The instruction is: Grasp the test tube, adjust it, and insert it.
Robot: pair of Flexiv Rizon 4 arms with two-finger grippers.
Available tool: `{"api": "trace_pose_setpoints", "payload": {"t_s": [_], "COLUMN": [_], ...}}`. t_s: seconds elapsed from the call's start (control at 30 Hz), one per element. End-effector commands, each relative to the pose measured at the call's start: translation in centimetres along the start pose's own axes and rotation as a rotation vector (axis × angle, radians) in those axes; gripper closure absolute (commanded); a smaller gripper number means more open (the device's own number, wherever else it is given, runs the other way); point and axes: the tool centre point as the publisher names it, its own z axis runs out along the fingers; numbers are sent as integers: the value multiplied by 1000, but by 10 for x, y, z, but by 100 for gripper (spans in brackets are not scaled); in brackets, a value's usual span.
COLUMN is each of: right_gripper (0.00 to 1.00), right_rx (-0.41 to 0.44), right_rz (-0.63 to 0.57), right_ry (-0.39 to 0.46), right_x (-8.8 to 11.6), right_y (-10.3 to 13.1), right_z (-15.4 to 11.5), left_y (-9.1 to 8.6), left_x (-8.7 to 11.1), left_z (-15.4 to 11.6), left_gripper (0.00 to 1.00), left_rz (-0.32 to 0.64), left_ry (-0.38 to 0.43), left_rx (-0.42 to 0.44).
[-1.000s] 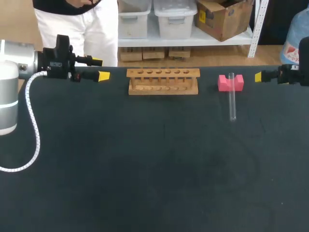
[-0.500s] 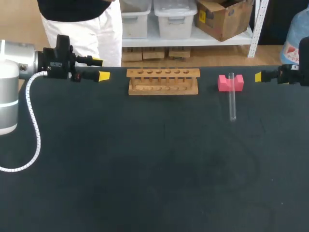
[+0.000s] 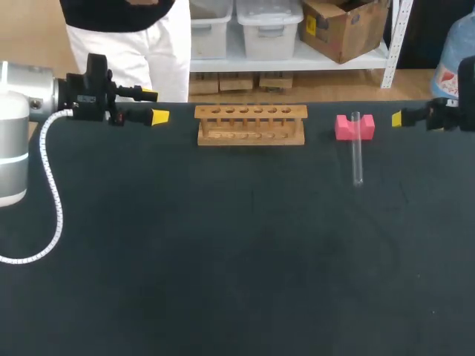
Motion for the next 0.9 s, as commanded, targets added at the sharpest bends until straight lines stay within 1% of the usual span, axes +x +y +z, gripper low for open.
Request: {"api": "trace_pose_setpoints", "payload": {"t_s": [0.03,0.07,0.2,0.33,0.47,0.63,0.77,0.83,0.9], "right_gripper": [0,0,0,0,0,0,0,0,0], "right_rx": [212,239,324,381,471,561,648,672,677], "right_rz": [-8,-15,-24,-34,-52,-51,-49,-44,-43], "right_ry": [35,38,1,-33,-35,-61,-29,-28,-25], "right_x": [-6,-6,-8,-12,-17,-25,-27,-26,-25], "right_y": [11,11,11,8,4,1,0,0,1], "right_z": [5,7,12,19,28,36,46,53,61], "left_y": [-1,-1,-1,-1,-1,-1,-1,-1,-1], "left_x": [1,1,1,1,1,1,1,1,1], "left_z": [-1,-1,-1,-1,-1,-1,-1,-1,-1], "left_gripper": [0,0,0,0,0,0,0,0,0], "left_rz": [2,2,2,2,2,2,2,2,2], "left_ry": [-4,-4,-4,-4,-4,-4,-4,-4,-4], "left_rx": [-3,-3,-3,-3,-3,-3,-3,-3,-3]}}
